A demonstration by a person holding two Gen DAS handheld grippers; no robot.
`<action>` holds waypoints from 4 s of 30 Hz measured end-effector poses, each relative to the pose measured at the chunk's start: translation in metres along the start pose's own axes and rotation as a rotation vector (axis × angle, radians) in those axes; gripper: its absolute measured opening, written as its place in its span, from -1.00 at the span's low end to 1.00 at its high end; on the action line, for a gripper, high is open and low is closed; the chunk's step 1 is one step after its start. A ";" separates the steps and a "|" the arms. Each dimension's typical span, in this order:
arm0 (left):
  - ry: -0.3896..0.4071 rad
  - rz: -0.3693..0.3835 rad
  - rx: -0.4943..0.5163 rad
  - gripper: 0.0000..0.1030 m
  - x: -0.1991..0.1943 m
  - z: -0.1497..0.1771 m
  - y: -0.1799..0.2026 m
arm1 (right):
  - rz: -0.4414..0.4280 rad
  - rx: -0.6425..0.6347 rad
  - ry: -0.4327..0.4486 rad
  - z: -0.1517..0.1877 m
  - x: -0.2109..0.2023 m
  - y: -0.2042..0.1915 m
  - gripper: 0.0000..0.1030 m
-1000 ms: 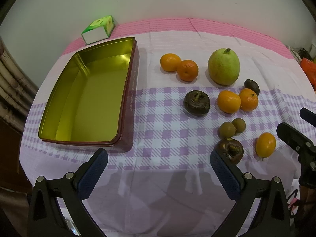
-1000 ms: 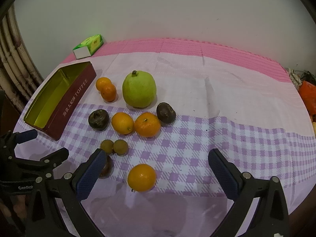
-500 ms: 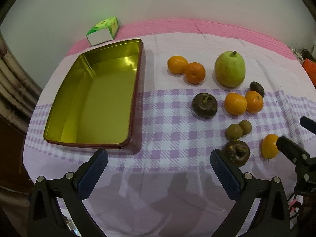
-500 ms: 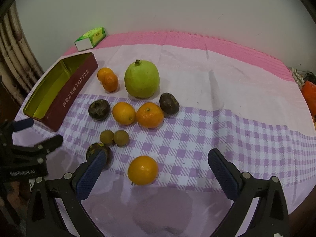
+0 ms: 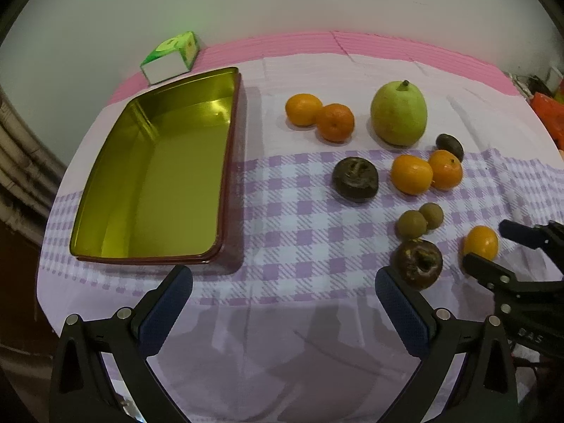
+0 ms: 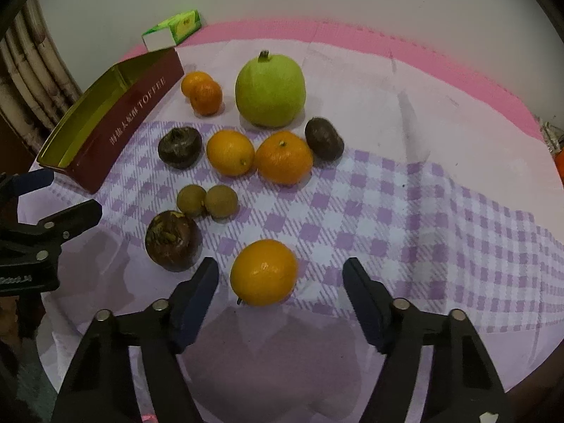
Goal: Organize fruits
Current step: 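Grasp the orange with the right gripper while the left gripper approaches the dark fruit, then close the left gripper on the dark brown fruit and lift it, then carry the dark fruit into the tin with the left gripper and release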
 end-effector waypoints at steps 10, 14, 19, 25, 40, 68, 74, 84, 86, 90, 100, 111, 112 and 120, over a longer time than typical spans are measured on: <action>-0.021 0.050 0.032 0.99 0.003 0.003 0.014 | -0.024 -0.023 -0.019 -0.006 0.019 -0.003 -0.07; -0.032 0.071 0.050 0.99 0.004 0.003 0.021 | -0.024 -0.036 -0.015 -0.006 0.019 -0.003 -0.20; -0.045 0.090 0.077 0.98 0.006 0.006 0.031 | -0.027 -0.043 -0.015 -0.006 0.019 -0.003 -0.27; -0.056 0.113 0.110 0.91 0.007 0.008 0.042 | -0.024 -0.047 -0.017 -0.003 0.018 -0.004 -0.27; -0.124 0.184 0.188 0.55 0.014 0.010 0.076 | 0.027 0.075 -0.027 -0.002 0.009 0.048 -0.29; -0.203 0.237 0.181 -0.13 0.031 0.013 0.093 | 0.002 0.119 -0.028 0.005 0.016 0.054 -0.28; -0.153 0.248 0.177 -0.13 0.013 0.000 0.082 | 0.007 0.117 -0.029 0.005 0.017 0.054 -0.28; -0.012 0.135 0.052 -0.13 -0.008 -0.063 0.005 | 0.020 0.109 -0.030 0.003 0.017 0.052 -0.28; 0.002 0.092 0.020 -0.13 -0.004 -0.072 -0.020 | 0.022 0.109 -0.030 0.004 0.017 0.052 -0.28; -0.005 0.011 -0.042 -0.13 0.015 -0.084 -0.058 | 0.030 0.104 -0.031 0.004 0.018 0.052 -0.28; -0.099 -0.073 -0.155 -0.13 0.059 -0.083 -0.123 | 0.044 0.101 -0.040 0.002 0.020 0.052 -0.28; -0.156 -0.090 -0.164 -0.13 0.073 -0.071 -0.126 | 0.044 0.098 -0.041 0.001 0.020 0.051 -0.29; -0.160 -0.092 -0.165 -0.13 0.075 -0.070 -0.126 | 0.044 0.098 -0.042 0.001 0.020 0.051 -0.29; -0.168 -0.111 -0.156 -0.12 0.081 -0.064 -0.120 | 0.050 0.077 -0.027 -0.008 0.011 0.049 -0.29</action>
Point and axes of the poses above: each gripper's, at about its wrist camera, not at the fingertips, and x roughly the way its jaws point, y to its right, z to its underside, the point moved 6 cm from there along x, roughly the way its jaws point, and after that the axes turned 11 degrees about -x, right-handed, at the moved point
